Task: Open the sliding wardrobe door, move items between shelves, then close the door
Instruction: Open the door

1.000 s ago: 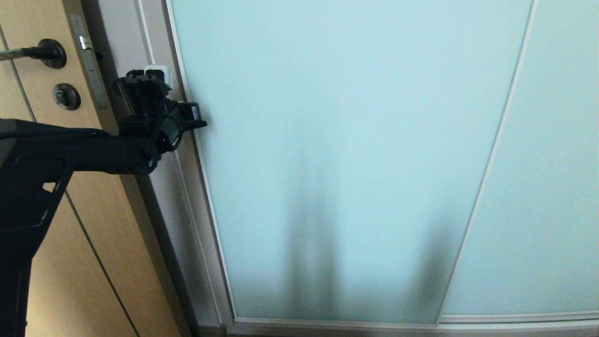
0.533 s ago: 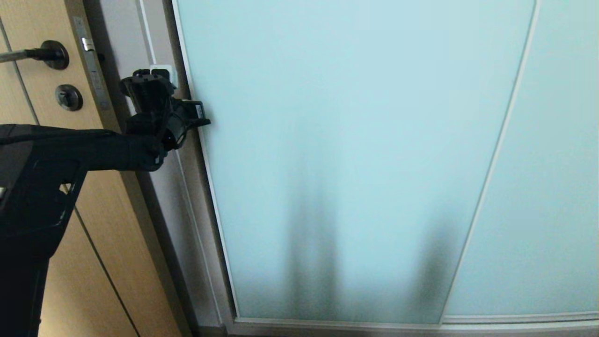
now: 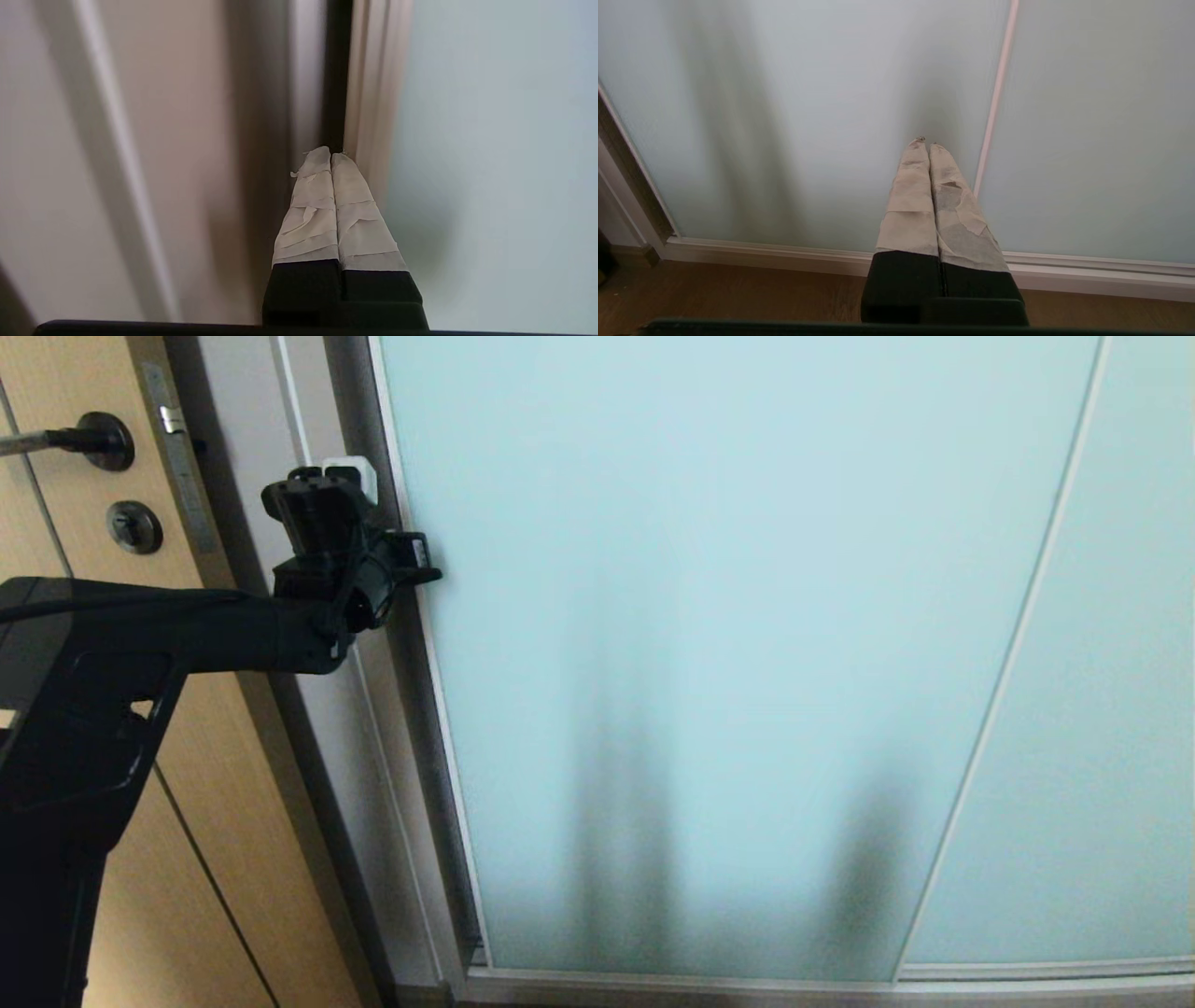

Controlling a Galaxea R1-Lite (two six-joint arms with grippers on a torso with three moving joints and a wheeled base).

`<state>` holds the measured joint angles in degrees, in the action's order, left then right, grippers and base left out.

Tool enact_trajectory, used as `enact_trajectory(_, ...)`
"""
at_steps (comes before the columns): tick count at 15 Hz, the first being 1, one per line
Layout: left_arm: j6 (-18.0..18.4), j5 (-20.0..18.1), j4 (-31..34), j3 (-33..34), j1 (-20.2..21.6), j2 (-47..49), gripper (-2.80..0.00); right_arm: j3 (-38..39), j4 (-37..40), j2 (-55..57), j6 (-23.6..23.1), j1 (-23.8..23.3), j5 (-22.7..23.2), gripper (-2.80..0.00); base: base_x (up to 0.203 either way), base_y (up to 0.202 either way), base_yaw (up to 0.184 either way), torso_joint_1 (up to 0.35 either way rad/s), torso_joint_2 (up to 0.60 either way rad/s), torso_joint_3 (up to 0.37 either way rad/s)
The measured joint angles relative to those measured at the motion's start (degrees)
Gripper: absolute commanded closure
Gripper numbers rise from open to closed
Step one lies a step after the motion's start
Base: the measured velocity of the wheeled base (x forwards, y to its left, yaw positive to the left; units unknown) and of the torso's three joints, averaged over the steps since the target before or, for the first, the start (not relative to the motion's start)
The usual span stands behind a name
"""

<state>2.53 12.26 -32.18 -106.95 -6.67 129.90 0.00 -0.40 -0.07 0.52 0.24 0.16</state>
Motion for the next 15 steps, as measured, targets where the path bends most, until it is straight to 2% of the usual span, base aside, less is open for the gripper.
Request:
enact_trajectory(7,-0.1,-0.1,0.7,-1.0,-3.8,-0.1,0.0,0.0,0.0,0.0,0.0,0.0,0.0,0.0,0.0,0.0,0.0,0.0,0.0,0.0)
enact_trajectory(15,-0.1,1.9,-0.1,-1.9,-12.4,1.7,0.0,0.0,0.0,0.0,0.0,0.0,0.0,0.0,0.0,0.0,0.0,0.0,0.0,0.0)
